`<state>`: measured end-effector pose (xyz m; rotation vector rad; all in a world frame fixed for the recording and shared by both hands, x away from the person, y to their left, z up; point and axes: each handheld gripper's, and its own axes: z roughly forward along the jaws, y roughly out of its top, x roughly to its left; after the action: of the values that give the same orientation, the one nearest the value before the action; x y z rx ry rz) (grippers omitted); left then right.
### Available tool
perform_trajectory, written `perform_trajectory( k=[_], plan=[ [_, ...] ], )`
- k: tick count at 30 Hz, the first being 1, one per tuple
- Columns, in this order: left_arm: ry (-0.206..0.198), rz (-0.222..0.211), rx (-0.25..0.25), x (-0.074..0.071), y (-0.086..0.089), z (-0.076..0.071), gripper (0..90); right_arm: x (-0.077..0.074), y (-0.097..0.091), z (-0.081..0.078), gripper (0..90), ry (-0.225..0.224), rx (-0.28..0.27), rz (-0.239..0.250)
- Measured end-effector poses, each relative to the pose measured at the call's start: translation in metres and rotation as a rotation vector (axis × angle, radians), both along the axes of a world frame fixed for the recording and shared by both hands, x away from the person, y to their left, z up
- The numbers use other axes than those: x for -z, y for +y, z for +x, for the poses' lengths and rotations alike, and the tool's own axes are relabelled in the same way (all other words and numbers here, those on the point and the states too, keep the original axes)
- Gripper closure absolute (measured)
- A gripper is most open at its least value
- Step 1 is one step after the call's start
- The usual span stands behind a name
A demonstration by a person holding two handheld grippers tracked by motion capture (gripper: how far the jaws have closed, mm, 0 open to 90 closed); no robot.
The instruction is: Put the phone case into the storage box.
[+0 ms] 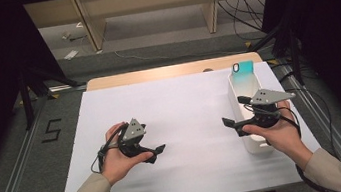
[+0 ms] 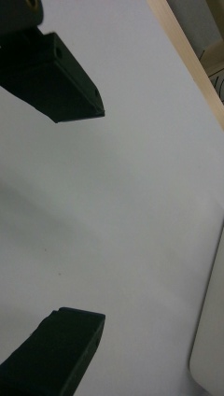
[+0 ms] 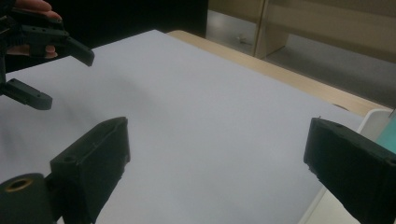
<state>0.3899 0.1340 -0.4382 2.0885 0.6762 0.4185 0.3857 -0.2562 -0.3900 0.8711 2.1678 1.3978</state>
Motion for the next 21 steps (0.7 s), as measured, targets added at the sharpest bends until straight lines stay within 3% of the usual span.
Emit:
perform_trajectory(
  k=[21],
  plan=[
    [0.001,0.0,0.0,0.0,0.0002,0.0001,2.4,0.0044,-0.0051,-0.009,8.3,0.003,-0.02,0.004]
  ],
)
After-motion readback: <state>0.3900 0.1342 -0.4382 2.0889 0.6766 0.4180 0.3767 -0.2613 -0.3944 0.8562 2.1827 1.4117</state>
